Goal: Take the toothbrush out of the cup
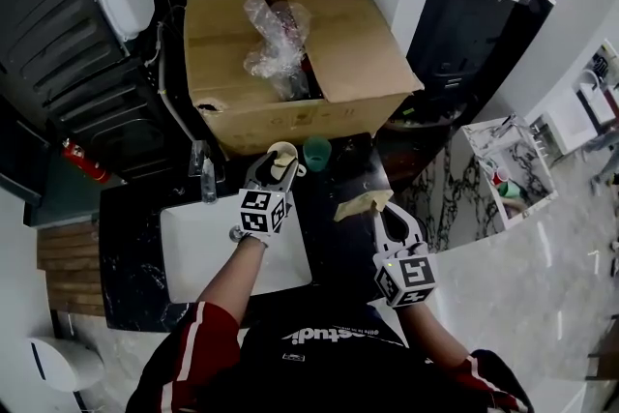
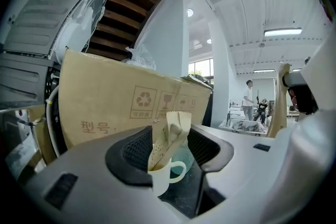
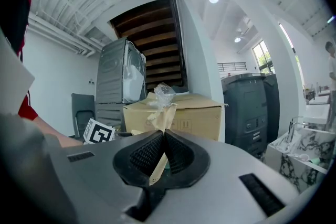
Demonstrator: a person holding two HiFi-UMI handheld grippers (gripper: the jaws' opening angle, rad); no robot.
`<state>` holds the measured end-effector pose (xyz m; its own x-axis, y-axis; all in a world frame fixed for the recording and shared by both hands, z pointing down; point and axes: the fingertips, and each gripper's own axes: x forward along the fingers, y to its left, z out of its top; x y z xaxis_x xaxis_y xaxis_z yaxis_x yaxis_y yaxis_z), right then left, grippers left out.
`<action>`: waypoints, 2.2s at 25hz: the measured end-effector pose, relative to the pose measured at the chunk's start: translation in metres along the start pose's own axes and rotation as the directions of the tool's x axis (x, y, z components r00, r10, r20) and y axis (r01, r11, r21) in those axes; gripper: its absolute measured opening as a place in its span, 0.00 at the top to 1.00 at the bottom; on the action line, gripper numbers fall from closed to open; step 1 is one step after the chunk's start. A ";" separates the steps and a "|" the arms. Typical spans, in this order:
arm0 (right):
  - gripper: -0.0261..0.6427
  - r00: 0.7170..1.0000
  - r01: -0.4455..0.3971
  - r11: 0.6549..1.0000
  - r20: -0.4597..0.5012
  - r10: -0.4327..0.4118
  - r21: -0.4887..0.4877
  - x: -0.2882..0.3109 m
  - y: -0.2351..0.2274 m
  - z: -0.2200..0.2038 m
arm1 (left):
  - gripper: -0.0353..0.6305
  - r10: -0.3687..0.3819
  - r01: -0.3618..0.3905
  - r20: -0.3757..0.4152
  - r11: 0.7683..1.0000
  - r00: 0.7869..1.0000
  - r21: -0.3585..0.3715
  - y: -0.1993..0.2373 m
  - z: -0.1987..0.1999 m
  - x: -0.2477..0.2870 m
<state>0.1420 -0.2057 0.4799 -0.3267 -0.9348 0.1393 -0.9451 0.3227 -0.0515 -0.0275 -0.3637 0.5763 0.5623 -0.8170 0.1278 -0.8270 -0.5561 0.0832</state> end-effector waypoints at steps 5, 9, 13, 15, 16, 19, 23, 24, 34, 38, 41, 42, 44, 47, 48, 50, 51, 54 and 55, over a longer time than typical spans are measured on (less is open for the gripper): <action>0.91 1.000 0.002 1.000 0.002 -0.002 0.000 -0.001 -0.003 0.001 | 0.83 0.041 -0.041 0.006 0.999 0.999 0.010 0.005 0.003 -0.003; 0.90 1.000 -0.003 1.000 0.004 0.003 0.001 0.000 -0.001 0.000 | 0.87 0.054 -0.054 0.015 0.999 0.998 0.003 0.010 0.009 -0.005; 0.90 1.000 -0.017 1.000 0.004 0.017 0.002 -0.001 0.003 0.003 | 0.87 0.033 -0.035 0.044 0.999 0.998 0.041 0.008 0.028 -0.012; 0.90 1.000 -0.024 1.000 0.007 0.024 0.002 0.001 0.004 0.005 | 0.87 0.017 -0.020 0.054 0.998 0.998 0.057 0.010 0.040 -0.015; 0.91 1.000 -0.027 1.000 0.012 0.027 0.001 0.001 0.005 0.006 | 0.87 0.011 -0.014 0.059 0.998 0.998 0.064 0.012 0.047 -0.018; 0.90 0.999 -0.041 0.999 0.021 0.041 0.002 0.002 0.010 0.008 | 0.87 0.008 -0.015 0.090 0.997 0.996 0.076 0.015 0.073 -0.031; 0.90 0.998 -0.059 0.998 0.025 0.059 0.001 0.005 0.014 0.009 | 0.87 0.004 -0.012 0.121 0.998 0.993 0.067 0.016 0.095 -0.047; 0.91 0.998 -0.062 0.998 0.026 0.062 0.000 0.006 0.015 0.009 | 0.87 0.002 -0.010 0.121 0.998 0.993 0.067 0.015 0.096 -0.050; 0.91 0.994 -0.100 0.995 0.030 0.101 -0.014 0.015 0.025 0.012 | 0.87 0.007 -0.015 0.130 0.998 0.991 0.063 -0.002 0.110 -0.111; 0.91 0.992 -0.118 0.993 0.035 0.119 -0.023 0.020 0.029 0.017 | 0.87 0.023 -0.029 0.131 0.998 0.991 0.047 -0.007 0.107 -0.144; 0.90 0.991 -0.131 0.991 0.037 0.132 -0.034 0.023 0.032 0.020 | 0.87 0.048 -0.052 0.128 0.998 0.991 0.026 -0.010 0.100 -0.163; 0.90 0.990 -0.136 0.990 0.036 0.137 -0.036 0.024 0.033 0.020 | 0.87 0.057 -0.059 0.131 0.998 0.990 0.013 -0.011 0.099 -0.169; 0.91 0.989 -0.146 0.989 0.034 0.147 -0.036 0.025 0.036 0.020 | 0.87 0.075 -0.075 0.133 0.997 0.988 0.001 -0.013 0.095 -0.179; 0.91 0.986 -0.161 0.986 0.032 0.162 -0.031 0.026 0.044 0.018 | 0.87 0.096 -0.100 0.118 0.994 0.988 0.032 -0.019 0.087 -0.189; 0.91 0.986 -0.166 0.986 0.029 0.167 -0.031 0.027 0.046 0.017 | 0.87 0.100 -0.106 0.113 0.994 0.989 0.042 -0.021 0.083 -0.192; 0.91 0.984 -0.175 0.984 0.022 0.176 -0.035 0.028 0.050 0.015 | 0.87 0.104 -0.110 0.106 0.993 0.989 0.049 -0.023 0.077 -0.197; 0.90 0.983 -0.180 0.983 0.018 0.180 -0.038 0.029 0.052 0.014 | 0.87 0.106 -0.111 0.104 0.993 0.989 0.046 -0.023 0.075 -0.199; 0.90 0.982 -0.188 0.981 0.011 0.189 -0.047 0.031 0.055 0.014 | 0.87 0.113 -0.117 0.104 0.993 0.988 0.033 -0.020 0.073 -0.204; 0.90 0.982 -0.189 0.981 0.009 0.190 -0.050 0.032 0.056 0.014 | 0.87 0.116 -0.119 0.107 0.993 0.987 0.027 -0.019 0.074 -0.205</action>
<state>0.0787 -0.2199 0.4677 -0.5003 -0.8578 0.1179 -0.8651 0.5008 -0.0274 -0.1266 -0.1973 0.4757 0.4600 -0.8874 0.0300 -0.8877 -0.4587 0.0410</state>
